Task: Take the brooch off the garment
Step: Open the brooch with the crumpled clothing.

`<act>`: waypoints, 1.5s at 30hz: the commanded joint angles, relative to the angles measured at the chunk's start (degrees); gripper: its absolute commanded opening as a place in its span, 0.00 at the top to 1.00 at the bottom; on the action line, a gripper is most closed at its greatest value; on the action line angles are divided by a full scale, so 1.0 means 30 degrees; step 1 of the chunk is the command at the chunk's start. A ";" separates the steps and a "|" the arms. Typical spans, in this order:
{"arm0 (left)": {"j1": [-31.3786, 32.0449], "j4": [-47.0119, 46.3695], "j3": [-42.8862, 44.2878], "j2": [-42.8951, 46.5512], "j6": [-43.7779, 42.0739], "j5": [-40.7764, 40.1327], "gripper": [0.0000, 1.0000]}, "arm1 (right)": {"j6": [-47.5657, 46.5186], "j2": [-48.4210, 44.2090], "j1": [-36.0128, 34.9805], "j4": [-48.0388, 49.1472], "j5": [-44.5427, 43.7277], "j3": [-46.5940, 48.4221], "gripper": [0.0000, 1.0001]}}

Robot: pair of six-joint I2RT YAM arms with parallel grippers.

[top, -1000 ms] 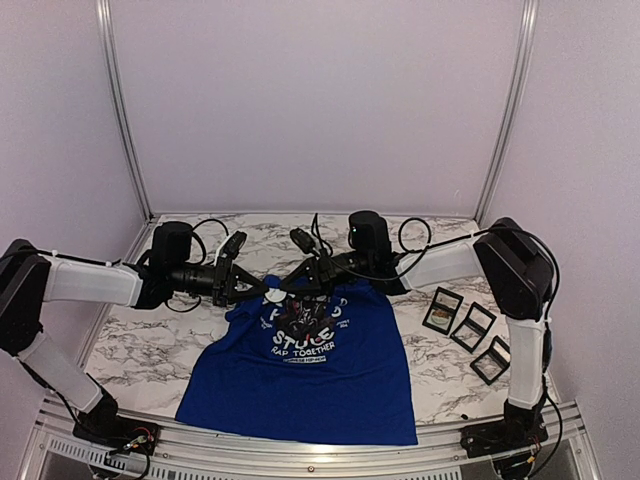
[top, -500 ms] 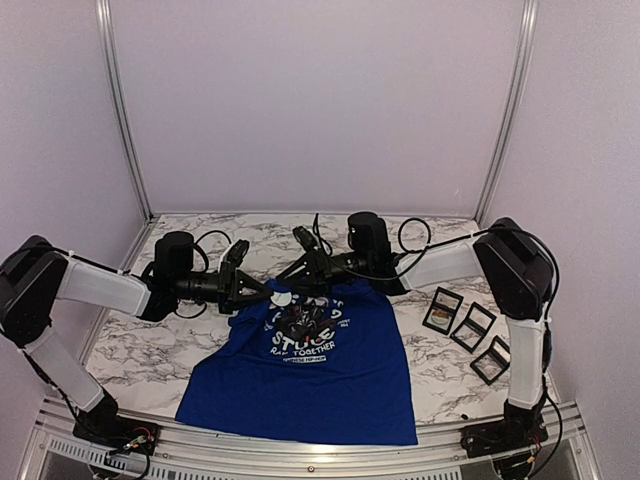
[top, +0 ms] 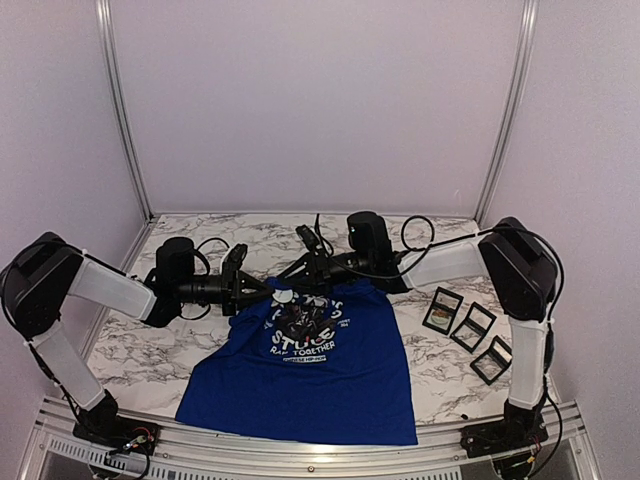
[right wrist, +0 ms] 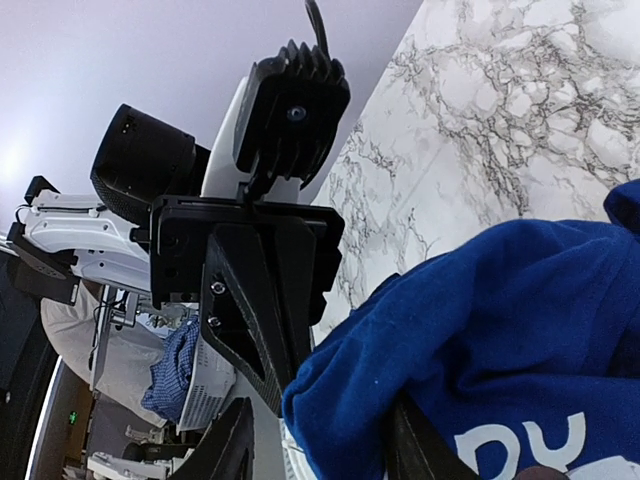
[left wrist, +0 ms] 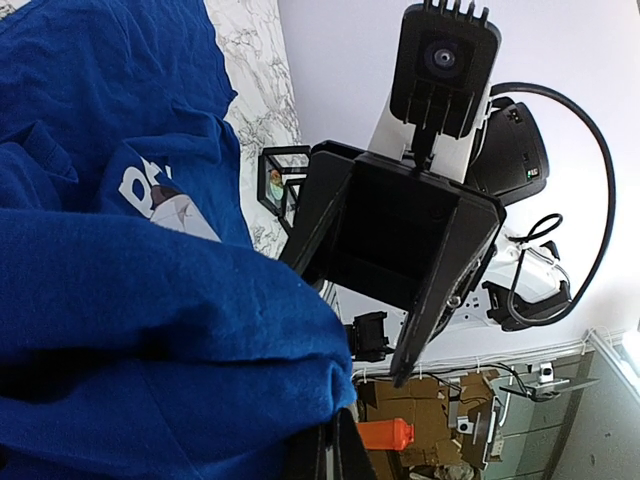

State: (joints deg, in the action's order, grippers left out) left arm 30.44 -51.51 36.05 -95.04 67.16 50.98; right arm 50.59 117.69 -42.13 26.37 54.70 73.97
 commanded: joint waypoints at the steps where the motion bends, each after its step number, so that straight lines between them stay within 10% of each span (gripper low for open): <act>1: -0.0038 -0.2317 -0.0462 -0.0571 0.1386 -0.0293 1.00 | -0.1764 -0.0951 0.0068 -0.2056 -0.1146 0.0088 0.57; 45: -0.0038 -0.1548 -0.0460 -0.0895 0.1583 -0.1100 1.00 | -0.4715 -0.1297 -0.0779 -0.5579 -0.3328 0.1053 0.54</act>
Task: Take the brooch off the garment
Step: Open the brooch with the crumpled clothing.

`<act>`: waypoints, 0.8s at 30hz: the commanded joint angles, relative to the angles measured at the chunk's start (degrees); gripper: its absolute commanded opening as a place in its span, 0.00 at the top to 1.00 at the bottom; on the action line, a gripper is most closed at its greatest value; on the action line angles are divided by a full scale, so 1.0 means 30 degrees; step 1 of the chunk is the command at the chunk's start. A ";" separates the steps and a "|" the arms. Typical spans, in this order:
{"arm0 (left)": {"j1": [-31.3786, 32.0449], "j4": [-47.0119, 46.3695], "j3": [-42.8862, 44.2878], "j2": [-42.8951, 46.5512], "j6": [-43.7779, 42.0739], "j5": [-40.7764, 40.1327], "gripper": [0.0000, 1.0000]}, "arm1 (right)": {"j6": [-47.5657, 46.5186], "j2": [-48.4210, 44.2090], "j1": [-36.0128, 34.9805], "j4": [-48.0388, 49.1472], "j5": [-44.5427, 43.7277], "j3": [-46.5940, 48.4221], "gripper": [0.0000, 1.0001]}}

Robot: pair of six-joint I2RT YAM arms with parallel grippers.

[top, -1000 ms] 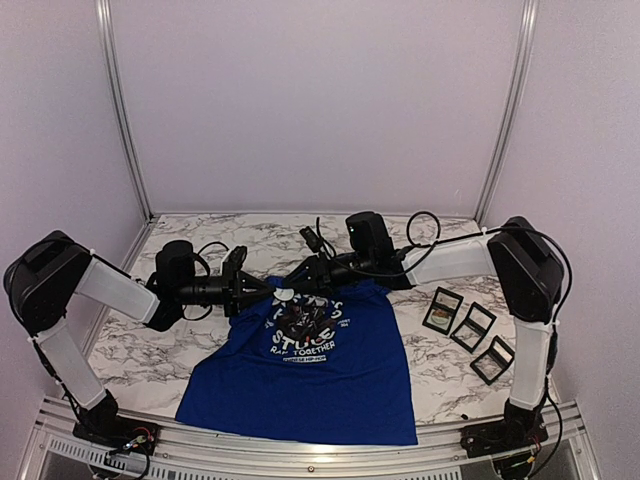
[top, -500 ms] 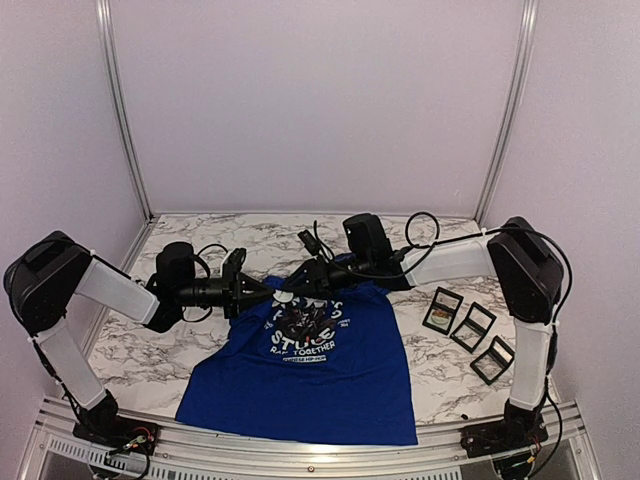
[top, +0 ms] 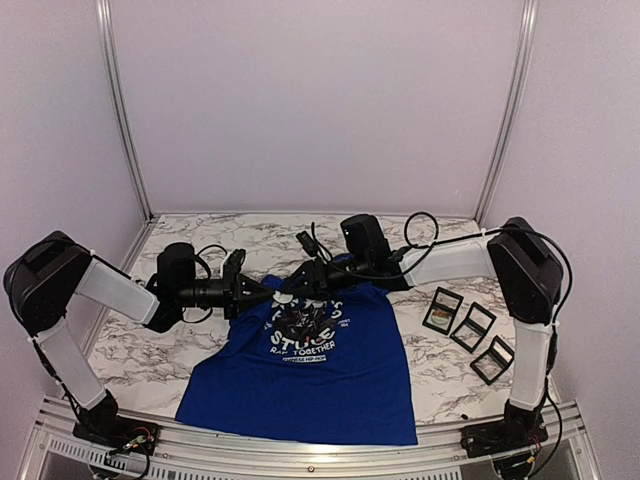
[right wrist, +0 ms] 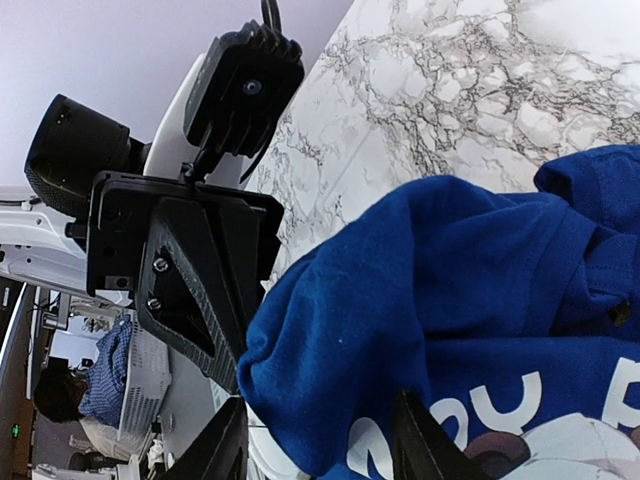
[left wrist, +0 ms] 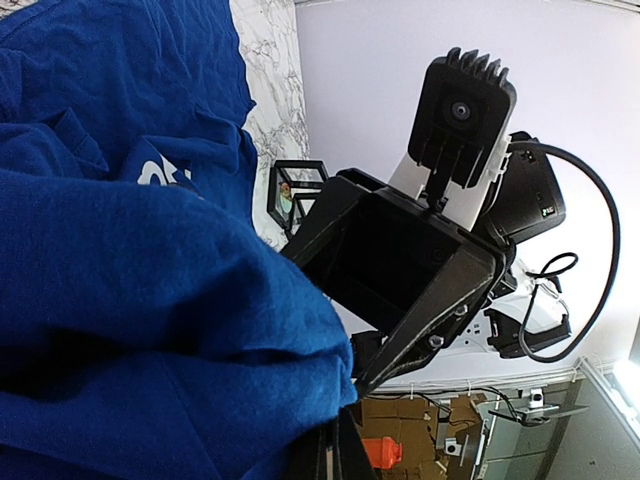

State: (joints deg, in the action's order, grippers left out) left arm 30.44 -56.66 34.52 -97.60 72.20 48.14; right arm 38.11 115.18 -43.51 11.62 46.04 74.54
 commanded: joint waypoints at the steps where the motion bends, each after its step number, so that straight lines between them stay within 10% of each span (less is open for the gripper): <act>1: -0.0038 0.0080 0.0055 -0.0070 0.0003 -0.0166 1.00 | -0.0633 -0.0479 -0.0344 -0.0713 -0.0484 0.0888 0.54; 24: -0.0038 -0.2706 -0.0472 -0.0584 0.2024 -0.0365 1.00 | -0.1392 -0.0422 -0.0613 -0.1714 -0.1308 0.1357 0.69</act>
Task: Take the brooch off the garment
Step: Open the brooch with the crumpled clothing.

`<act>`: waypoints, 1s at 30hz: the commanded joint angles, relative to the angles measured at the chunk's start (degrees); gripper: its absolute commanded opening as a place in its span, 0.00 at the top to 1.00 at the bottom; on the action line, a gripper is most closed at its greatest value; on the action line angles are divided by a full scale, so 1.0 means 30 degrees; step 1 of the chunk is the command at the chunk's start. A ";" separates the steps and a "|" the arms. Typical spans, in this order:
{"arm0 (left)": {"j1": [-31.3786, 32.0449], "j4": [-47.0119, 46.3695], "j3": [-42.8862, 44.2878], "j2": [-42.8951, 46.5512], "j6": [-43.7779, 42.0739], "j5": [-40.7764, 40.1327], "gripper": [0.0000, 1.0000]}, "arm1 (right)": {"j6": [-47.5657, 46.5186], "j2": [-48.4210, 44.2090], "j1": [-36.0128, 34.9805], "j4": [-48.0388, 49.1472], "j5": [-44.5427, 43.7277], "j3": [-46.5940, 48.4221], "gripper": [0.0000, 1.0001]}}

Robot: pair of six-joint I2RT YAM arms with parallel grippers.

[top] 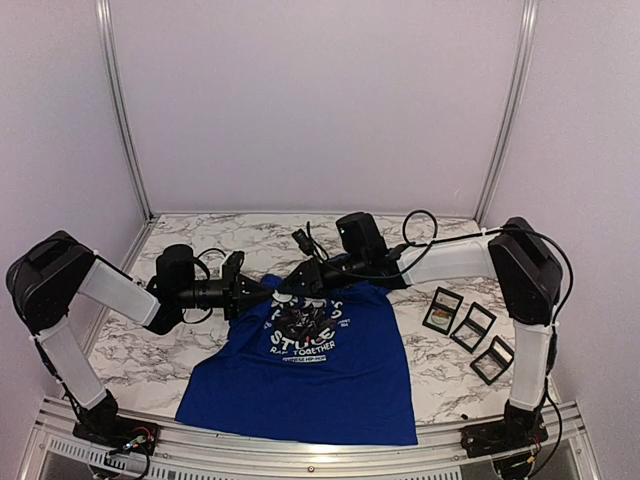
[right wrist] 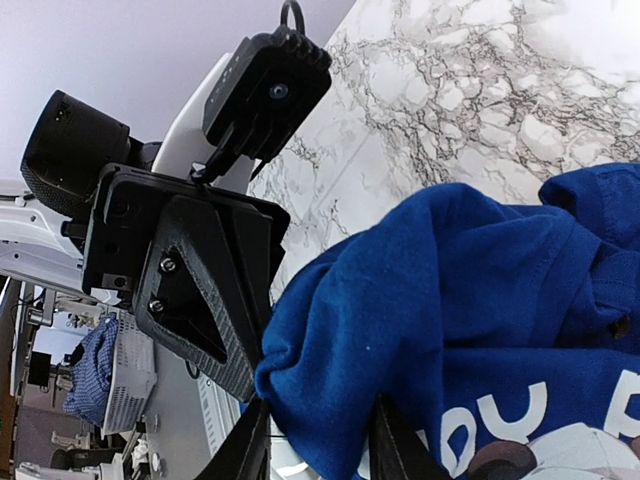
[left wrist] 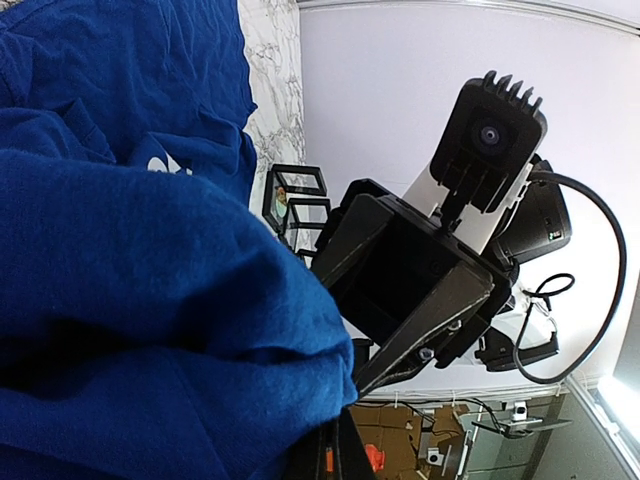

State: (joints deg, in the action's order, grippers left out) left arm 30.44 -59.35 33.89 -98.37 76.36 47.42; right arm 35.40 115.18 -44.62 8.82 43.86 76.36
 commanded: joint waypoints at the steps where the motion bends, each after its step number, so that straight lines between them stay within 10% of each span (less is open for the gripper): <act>1: -0.0038 -0.1962 -0.0293 -0.0358 0.0771 -0.0153 1.00 | -0.0531 -0.0408 -0.0284 -0.0817 -0.0625 0.0766 0.69; 30: -0.0205 -0.5726 -0.0827 -0.1573 0.3474 -0.0393 1.00 | -0.2643 -0.0739 -0.0474 -0.2852 -0.2091 0.1486 0.72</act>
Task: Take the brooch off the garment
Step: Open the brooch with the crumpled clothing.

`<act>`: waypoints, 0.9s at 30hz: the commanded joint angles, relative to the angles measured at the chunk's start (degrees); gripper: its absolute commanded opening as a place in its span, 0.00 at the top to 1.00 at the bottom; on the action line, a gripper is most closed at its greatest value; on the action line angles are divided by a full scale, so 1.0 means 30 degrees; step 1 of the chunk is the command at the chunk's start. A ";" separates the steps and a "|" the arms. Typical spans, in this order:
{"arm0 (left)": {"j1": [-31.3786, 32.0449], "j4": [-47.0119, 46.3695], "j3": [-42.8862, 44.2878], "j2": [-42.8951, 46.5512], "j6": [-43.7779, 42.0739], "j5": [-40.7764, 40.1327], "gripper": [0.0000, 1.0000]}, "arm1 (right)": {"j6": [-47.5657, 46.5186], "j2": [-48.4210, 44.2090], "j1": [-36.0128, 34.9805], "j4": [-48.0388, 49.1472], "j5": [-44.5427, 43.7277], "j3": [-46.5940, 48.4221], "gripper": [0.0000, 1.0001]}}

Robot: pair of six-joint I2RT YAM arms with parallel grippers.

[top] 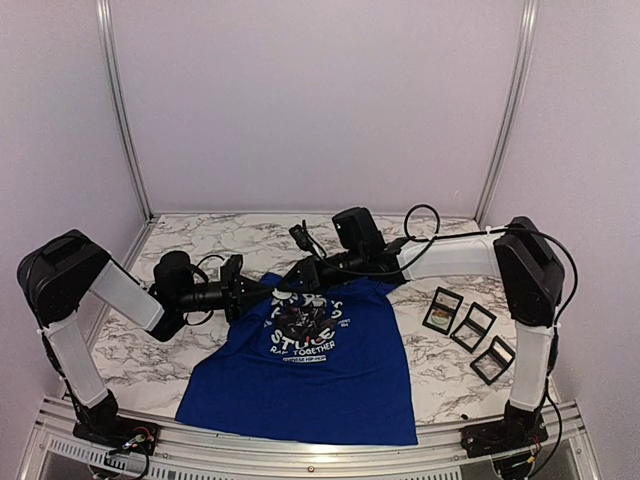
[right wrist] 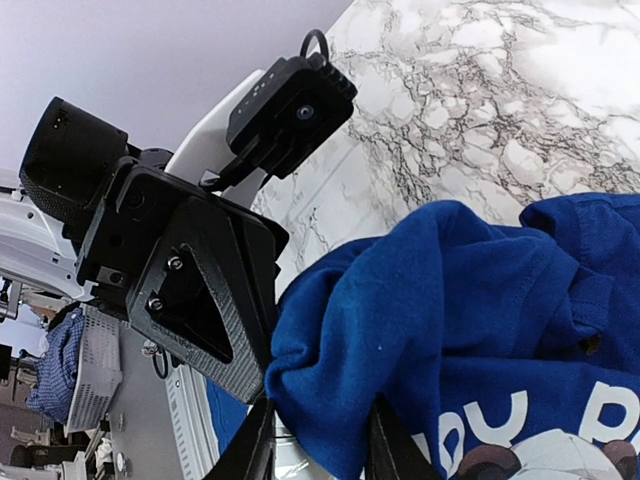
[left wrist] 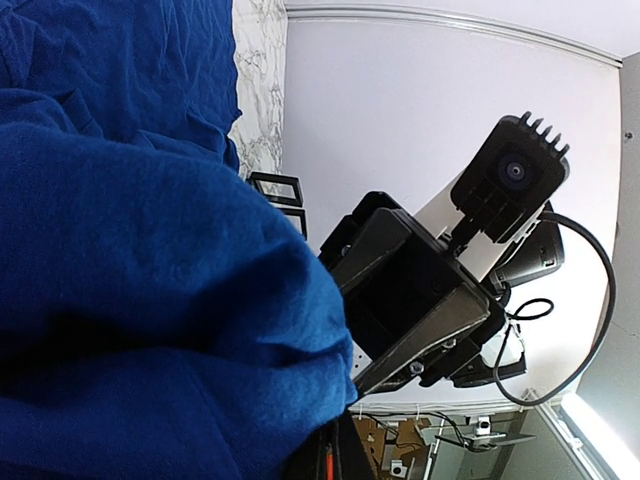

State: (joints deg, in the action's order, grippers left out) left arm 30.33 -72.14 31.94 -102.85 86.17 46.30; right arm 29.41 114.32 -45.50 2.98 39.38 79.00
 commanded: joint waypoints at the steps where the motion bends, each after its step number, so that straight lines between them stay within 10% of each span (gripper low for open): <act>1: -0.0176 -0.1526 -0.0173 -0.0079 0.0234 -0.0013 1.00 | -0.0701 -0.0460 -0.0186 -0.0907 -0.0628 0.0632 0.72; 27: -0.0202 -0.4768 -0.0297 -0.0252 0.2851 -0.0720 1.00 | -0.1949 -0.0530 -0.1100 -0.2299 -0.3152 0.1086 0.75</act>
State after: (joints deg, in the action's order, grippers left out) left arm 30.00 -73.10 31.27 -103.26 91.90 45.80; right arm 25.89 113.89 -47.16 0.08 33.28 80.18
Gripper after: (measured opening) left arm 0.016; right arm 0.245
